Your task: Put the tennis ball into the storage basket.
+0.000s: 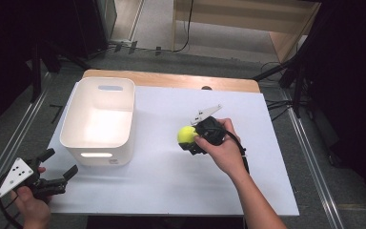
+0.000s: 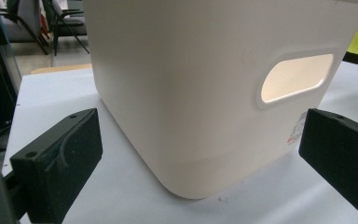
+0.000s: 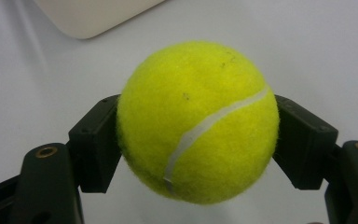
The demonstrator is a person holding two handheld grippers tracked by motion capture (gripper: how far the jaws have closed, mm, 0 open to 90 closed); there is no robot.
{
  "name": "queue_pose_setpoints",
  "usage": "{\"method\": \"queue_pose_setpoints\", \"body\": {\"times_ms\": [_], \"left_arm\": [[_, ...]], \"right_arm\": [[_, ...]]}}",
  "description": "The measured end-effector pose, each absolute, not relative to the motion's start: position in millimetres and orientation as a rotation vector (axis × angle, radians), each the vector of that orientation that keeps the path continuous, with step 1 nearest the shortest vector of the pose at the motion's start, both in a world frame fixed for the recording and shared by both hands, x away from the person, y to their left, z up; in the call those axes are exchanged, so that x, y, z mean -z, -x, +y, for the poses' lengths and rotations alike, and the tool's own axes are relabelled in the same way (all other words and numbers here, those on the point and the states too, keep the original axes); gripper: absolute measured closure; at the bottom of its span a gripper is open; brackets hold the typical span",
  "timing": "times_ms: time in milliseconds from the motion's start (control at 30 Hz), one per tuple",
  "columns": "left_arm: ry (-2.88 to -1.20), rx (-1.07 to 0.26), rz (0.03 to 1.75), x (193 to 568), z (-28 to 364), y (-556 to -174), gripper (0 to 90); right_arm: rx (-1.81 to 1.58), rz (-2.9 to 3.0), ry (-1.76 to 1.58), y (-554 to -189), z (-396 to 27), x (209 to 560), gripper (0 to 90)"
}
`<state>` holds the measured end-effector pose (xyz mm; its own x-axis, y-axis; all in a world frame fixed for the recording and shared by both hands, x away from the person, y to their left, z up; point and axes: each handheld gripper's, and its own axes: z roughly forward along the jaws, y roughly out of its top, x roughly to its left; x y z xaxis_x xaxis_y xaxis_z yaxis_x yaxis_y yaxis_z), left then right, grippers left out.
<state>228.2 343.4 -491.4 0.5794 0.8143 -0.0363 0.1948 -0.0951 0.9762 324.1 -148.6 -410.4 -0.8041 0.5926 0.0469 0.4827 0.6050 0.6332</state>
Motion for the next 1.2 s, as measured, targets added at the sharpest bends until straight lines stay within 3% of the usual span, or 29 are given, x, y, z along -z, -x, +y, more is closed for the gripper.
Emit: {"method": "queue_pose_setpoints", "body": {"times_ms": [1200], "left_arm": [[-1.615, -0.645, 0.845, 491.1, 343.6, -227.7, 0.0]], "right_arm": [[-0.984, 2.712, -0.773, -336.5, -103.1, 392.9, 23.8]]}}
